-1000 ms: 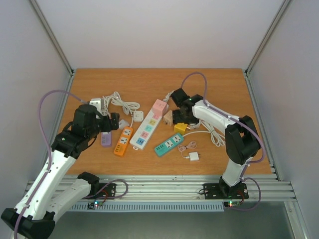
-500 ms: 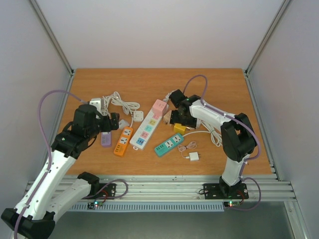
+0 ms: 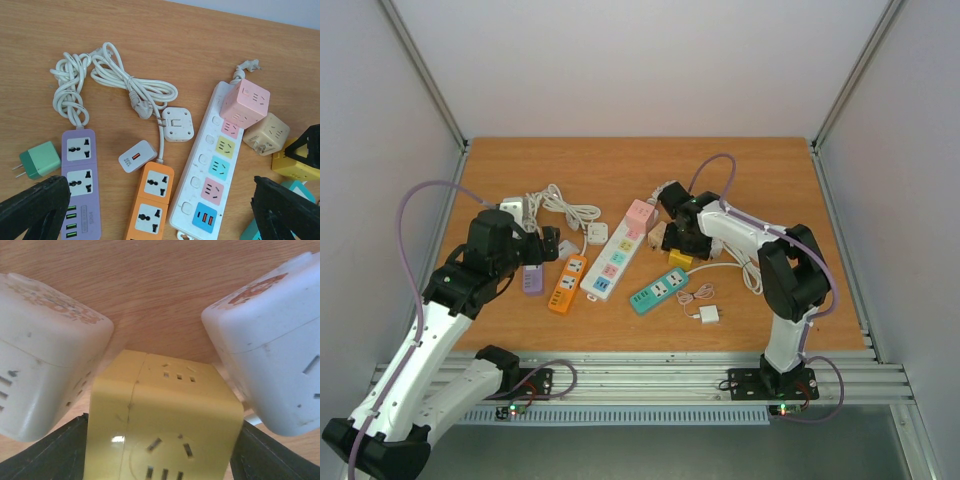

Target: Insert the plug

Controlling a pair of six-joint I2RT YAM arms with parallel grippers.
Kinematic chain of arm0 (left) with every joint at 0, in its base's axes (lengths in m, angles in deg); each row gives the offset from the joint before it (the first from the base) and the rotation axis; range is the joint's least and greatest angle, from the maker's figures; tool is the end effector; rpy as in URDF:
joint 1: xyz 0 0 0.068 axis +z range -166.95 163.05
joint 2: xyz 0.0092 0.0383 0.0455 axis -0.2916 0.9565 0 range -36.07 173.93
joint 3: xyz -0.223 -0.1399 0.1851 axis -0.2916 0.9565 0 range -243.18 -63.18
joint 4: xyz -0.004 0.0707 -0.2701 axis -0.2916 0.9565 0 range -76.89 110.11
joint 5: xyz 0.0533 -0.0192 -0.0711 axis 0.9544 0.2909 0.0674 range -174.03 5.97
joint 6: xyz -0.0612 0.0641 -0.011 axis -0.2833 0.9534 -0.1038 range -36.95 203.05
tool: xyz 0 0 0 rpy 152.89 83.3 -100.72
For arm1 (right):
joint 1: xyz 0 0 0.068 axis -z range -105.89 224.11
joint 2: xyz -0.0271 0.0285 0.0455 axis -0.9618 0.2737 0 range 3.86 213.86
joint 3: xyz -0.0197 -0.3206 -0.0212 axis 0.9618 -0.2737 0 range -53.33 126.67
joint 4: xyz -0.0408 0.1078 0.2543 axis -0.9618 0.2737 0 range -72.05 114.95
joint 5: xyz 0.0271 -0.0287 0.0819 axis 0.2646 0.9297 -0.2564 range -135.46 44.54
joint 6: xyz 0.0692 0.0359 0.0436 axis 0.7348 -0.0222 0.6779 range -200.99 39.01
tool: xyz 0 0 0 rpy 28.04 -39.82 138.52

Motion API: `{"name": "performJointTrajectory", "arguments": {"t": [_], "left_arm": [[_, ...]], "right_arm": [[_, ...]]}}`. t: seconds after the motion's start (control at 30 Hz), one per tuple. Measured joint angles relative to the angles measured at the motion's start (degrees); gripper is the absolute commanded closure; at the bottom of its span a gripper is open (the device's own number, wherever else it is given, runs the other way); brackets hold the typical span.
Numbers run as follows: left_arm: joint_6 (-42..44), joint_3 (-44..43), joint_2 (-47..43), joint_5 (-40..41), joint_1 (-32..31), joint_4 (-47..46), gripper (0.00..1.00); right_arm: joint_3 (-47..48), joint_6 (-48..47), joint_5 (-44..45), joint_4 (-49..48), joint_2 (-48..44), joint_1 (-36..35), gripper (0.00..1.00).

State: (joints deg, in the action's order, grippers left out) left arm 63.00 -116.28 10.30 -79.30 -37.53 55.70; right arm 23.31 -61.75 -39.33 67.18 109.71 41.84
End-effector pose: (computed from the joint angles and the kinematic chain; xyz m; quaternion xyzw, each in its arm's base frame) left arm 0.1730 -0.0579 0.3417 -0.0147 0.8898 -0.1234 0.4392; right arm 0.3395 0.2043 0.1896 -0.1074 0.9877 -0.0042 0.1138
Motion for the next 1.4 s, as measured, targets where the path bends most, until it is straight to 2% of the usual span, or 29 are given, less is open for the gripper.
{"name": "performJointTrajectory", "arguments": {"t": [0.2,0.4,0.5,0.63,0.8,0.97,1.1,1.23,1.27,1.3,1.4], "left_arm": [[0.0,0.0,0.0,-0.02,0.0,0.0,0.0],[-0.02,0.0,0.0,-0.96,0.04,-0.02,0.01],[-0.22,0.0,0.0,-2.23,0.04,-0.04,0.01],[-1.51,0.0,-0.22,-6.67,0.04,-1.16,0.01],[-5.79,0.66,-1.36,-16.06,0.07,-6.32,0.01],[-15.21,5.03,-2.01,-26.21,0.04,-17.44,0.01],[-26.32,9.33,-0.68,-32.3,-0.28,-29.55,0.01],[-37.79,12.76,2.27,-35.69,-0.81,-42.21,0.03],[-42.77,13.86,4.0,-36.74,-0.92,-47.8,0.03],[-43.56,14.01,4.37,-36.92,-1.05,-48.72,0.03],[-52.41,16.22,7.04,-37.35,-1.16,-58.95,0.02]], "right_arm": [[0.02,0.15,-0.22,-0.11,0.55,0.0,0.39],[-0.7,-1.2,-0.35,-1.03,-0.42,0.02,0.4],[-2.62,-2.95,-1.77,-2.1,-4.11,0.02,0.4],[-4.31,-5.92,-7.74,-5.07,-12.35,0.02,0.4],[-5.68,-7.58,-18.88,-13.03,-20.44,0.0,0.4],[-9.01,-4.48,-30.12,-23.65,-26.1,0.0,0.41],[-10.38,1.66,-36.41,-34.01,-28.37,-0.26,0.41],[-10.93,8.46,-40.13,-44.0,-28.83,-0.81,0.4],[-11.02,10.51,-40.81,-46.38,-28.81,-0.94,0.4],[-11.04,12.11,-41.35,-48.48,-28.81,-1.09,0.4],[-11.04,15.85,-42.25,-52.68,-28.81,-1.51,0.4]]}}
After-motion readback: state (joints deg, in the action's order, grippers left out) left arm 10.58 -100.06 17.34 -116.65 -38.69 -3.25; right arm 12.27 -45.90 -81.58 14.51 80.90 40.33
